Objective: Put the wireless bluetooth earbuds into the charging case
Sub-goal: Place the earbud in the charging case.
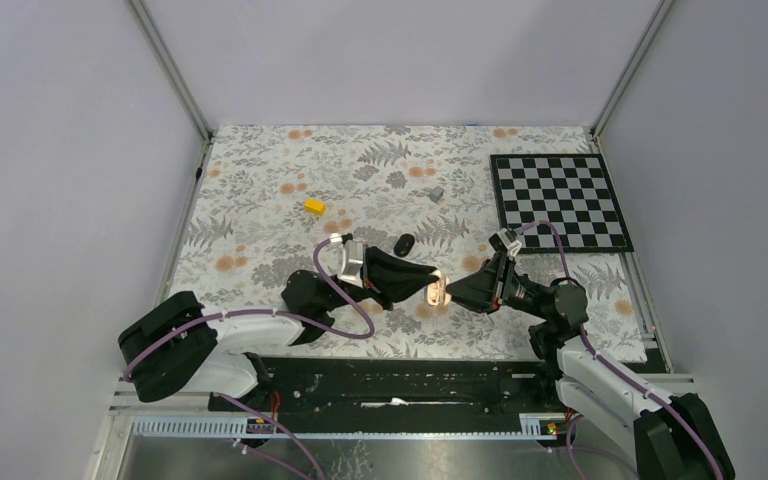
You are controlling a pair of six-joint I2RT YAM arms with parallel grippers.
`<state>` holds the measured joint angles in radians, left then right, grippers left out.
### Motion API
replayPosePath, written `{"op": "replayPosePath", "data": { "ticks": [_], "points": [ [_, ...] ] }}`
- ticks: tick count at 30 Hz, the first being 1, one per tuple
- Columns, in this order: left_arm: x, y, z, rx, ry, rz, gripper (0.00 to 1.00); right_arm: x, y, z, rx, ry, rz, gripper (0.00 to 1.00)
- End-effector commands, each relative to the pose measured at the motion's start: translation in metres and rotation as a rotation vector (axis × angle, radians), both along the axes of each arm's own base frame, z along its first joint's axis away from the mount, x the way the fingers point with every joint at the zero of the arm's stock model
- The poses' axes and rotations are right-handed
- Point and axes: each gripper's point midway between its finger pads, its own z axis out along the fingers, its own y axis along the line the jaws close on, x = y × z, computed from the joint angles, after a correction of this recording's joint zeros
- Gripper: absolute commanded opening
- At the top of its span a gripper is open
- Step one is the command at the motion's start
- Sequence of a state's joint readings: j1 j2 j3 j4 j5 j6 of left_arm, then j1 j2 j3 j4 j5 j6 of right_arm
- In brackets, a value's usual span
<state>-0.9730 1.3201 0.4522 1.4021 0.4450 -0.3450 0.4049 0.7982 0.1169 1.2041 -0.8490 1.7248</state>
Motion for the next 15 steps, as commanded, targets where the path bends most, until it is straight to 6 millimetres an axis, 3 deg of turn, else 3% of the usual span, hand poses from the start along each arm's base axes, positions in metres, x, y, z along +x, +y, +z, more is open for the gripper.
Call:
{"op": "replayPosePath", "data": {
  "ticks": [1, 15],
  "points": [
    [-0.006, 0.001, 0.023, -0.062, -0.059, -0.020, 0.00, -0.002, -0.002, 0.011, 0.021, -0.067, -0.012, 0.00],
    [-0.004, -0.001, 0.008, -0.024, -0.058, -0.015, 0.00, -0.003, -0.002, 0.015, 0.027, -0.077, -0.011, 0.00]
  ]
}}
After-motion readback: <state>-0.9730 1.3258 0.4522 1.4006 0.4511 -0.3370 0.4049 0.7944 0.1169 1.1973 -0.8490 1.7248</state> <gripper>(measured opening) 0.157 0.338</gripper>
